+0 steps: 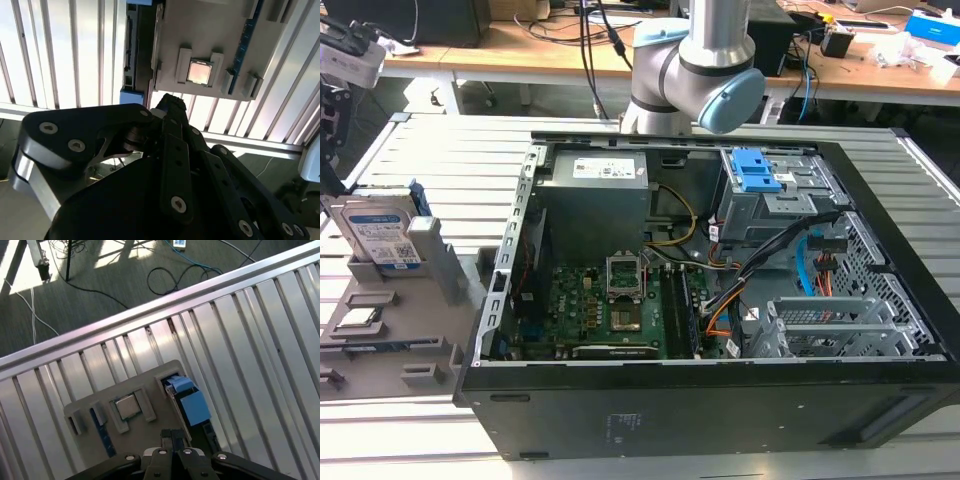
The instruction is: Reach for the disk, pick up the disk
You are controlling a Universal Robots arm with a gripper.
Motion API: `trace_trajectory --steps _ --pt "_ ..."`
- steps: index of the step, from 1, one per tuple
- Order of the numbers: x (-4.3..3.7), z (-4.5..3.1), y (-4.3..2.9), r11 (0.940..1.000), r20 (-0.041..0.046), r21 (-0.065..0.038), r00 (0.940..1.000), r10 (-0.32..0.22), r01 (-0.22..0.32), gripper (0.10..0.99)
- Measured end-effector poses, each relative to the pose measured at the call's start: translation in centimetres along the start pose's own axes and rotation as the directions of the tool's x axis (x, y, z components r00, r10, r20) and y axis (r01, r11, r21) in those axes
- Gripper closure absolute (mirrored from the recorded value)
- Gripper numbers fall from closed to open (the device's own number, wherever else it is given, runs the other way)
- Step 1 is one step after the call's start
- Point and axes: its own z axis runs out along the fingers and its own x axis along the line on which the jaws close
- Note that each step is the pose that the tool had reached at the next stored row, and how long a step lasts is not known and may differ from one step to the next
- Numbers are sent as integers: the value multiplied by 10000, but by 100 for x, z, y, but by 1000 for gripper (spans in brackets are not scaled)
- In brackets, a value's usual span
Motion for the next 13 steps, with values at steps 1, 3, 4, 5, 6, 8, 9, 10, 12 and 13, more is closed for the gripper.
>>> trace_trajectory --steps 1,3,4,5,6,8,9,10,12,13 --pt "0 0 0 10000 -4 0 10000 -93 93 980" --pt "0 0 0 9992 -15 0 9992 -396 396 980" --pt "0 0 0 9983 -23 -1 9983 -586 586 980" --pt "0 0 0 9973 -29 -1 9973 -739 739 980" --pt "0 0 0 9967 -31 -1 9967 -813 813 980" --pt "0 0 0 9952 -37 -1 9952 -977 977 980" --pt "0 0 0 9943 -41 -2 9943 -1070 1070 980" --pt "0 0 0 9936 -43 -2 9936 -1127 1127 980" --pt "0 0 0 9918 -49 -3 9918 -1278 1278 980" --pt "0 0 0 9907 -53 -3 9907 -1362 1362 980"
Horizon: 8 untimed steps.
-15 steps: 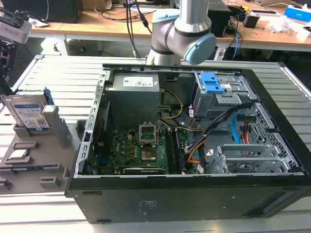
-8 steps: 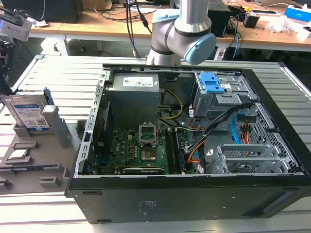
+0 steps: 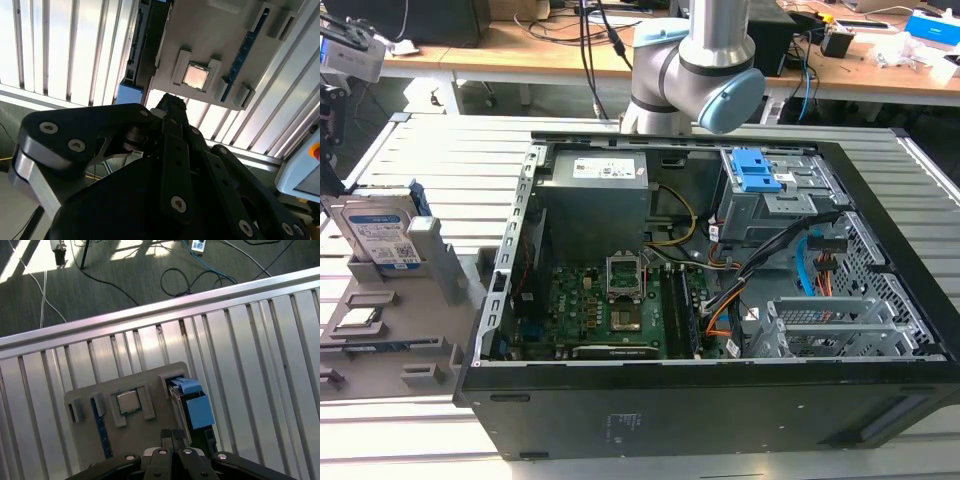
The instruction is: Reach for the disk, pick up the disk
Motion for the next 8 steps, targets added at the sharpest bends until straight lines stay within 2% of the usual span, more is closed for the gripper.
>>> trace_trajectory --steps 8 --pt "0 0 0 9984 -21 0 9984 -561 561 980"
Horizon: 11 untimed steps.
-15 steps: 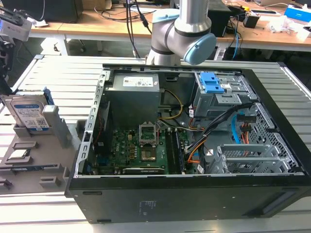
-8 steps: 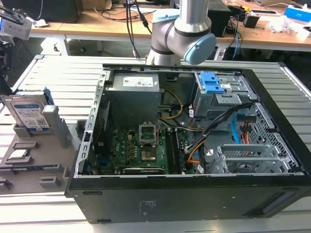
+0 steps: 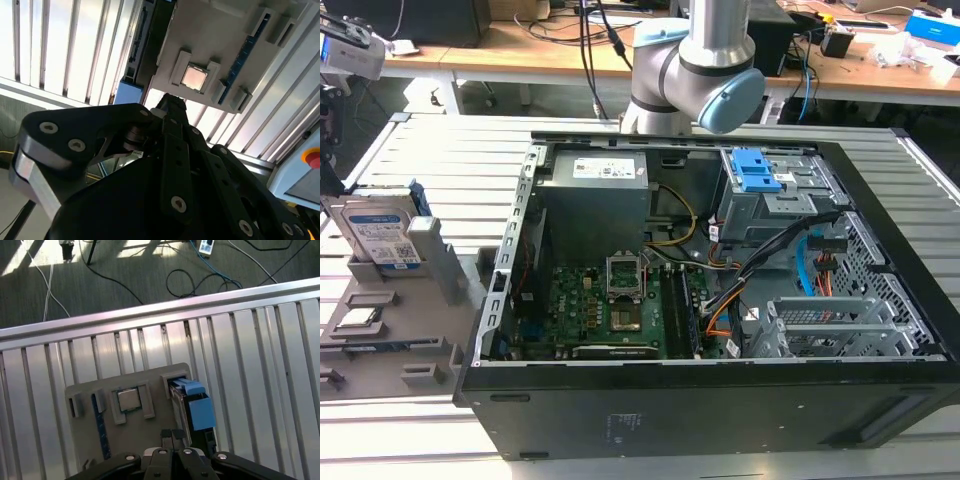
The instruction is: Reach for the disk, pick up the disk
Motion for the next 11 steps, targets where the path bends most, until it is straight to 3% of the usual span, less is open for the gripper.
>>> trace_trajectory --steps 8,11 --pt "0 0 0 9969 -30 -1 9969 -785 785 980" --pt "-1 0 0 9964 -33 -1 9964 -852 852 980"
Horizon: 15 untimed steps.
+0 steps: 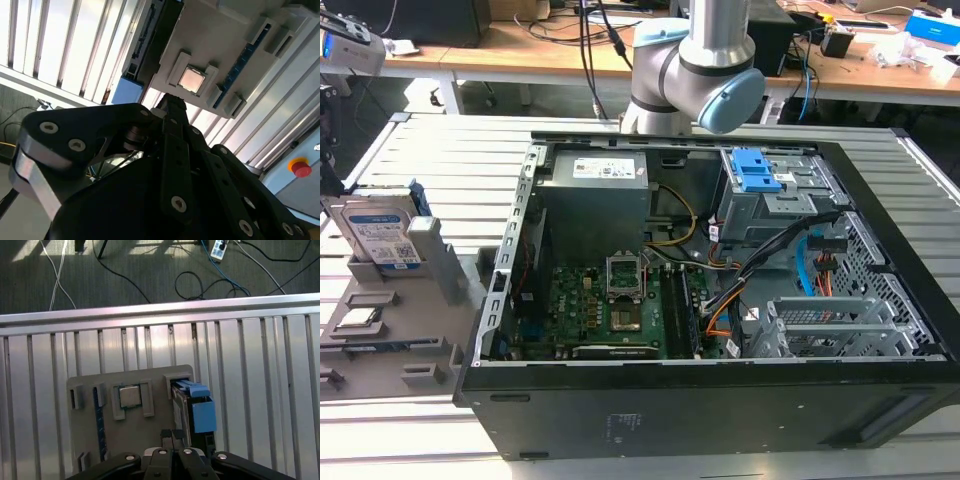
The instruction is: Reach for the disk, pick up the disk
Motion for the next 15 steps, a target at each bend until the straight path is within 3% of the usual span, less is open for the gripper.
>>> trace_trajectory --steps 5,11,12,13,15 --pt "0 0 0 10000 -1 0 10000 -6 6 973" --pt "0 0 0 10000 0 0 10000 -16 16 612" --pt "0 0 0 10000 -1 -1 10000 -17 17 612" --pt "0 0 0 10000 0 0 10000 -18 18 545" --pt "-22 0 2 10000 -1 -1 10000 -16 16 545"
